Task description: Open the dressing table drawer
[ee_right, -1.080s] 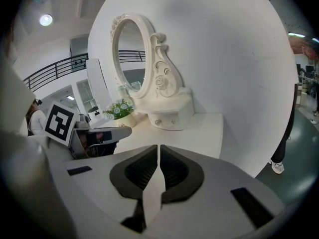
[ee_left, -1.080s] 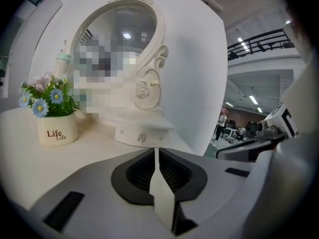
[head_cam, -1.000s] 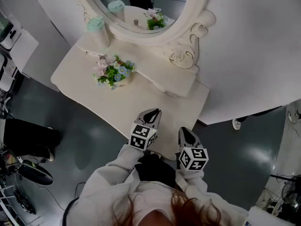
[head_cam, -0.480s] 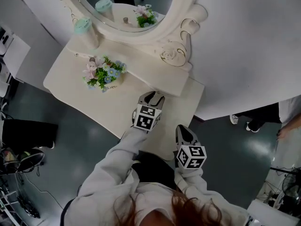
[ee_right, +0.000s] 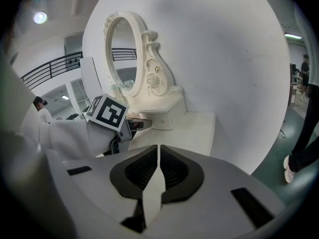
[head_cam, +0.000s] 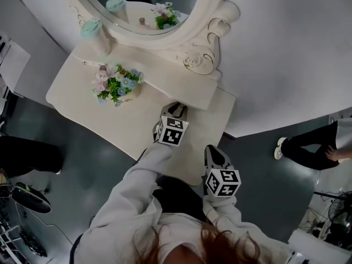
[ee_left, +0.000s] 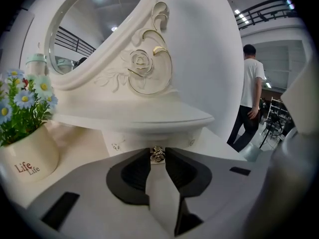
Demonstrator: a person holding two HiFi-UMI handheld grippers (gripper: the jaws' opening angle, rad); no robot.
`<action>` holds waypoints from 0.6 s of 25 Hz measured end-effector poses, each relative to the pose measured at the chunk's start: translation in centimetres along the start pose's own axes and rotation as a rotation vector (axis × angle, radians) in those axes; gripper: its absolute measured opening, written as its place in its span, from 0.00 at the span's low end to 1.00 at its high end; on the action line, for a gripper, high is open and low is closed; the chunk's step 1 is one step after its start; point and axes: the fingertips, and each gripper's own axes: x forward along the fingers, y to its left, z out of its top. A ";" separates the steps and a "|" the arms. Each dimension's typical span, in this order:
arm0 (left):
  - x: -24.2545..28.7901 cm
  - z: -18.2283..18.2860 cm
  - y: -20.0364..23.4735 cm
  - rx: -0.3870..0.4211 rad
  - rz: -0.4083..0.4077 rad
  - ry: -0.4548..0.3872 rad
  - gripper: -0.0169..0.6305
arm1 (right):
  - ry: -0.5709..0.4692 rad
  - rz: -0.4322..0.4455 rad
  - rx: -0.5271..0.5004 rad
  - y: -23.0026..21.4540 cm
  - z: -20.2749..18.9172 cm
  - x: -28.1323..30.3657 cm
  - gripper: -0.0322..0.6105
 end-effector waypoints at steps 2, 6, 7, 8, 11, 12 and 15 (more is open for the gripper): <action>-0.3 -0.2 -0.2 0.004 -0.004 0.001 0.18 | -0.001 0.000 -0.001 0.1 0.0 0.0 0.11; -1.1 -0.8 -0.5 0.016 -0.009 0.004 0.18 | 0.000 0.003 -0.002 0.5 -0.1 -0.2 0.11; -1.3 -1.1 -0.5 0.016 -0.011 0.006 0.18 | 0.000 0.003 -0.002 0.6 -0.2 -0.3 0.11; -1.5 -1.2 -0.5 0.014 -0.013 0.005 0.18 | 0.000 0.003 -0.002 0.7 -0.2 -0.3 0.11; -1.7 -1.5 -0.4 0.009 -0.020 0.005 0.18 | 0.000 0.000 -0.002 1.0 -0.3 -0.4 0.11; -1.8 -1.5 -0.4 0.009 -0.022 0.007 0.18 | 0.000 -0.001 -0.001 1.1 -0.3 -0.5 0.11; -2.1 -1.7 -0.4 0.009 -0.024 0.012 0.18 | -0.003 -0.004 0.000 1.4 -0.4 -0.7 0.11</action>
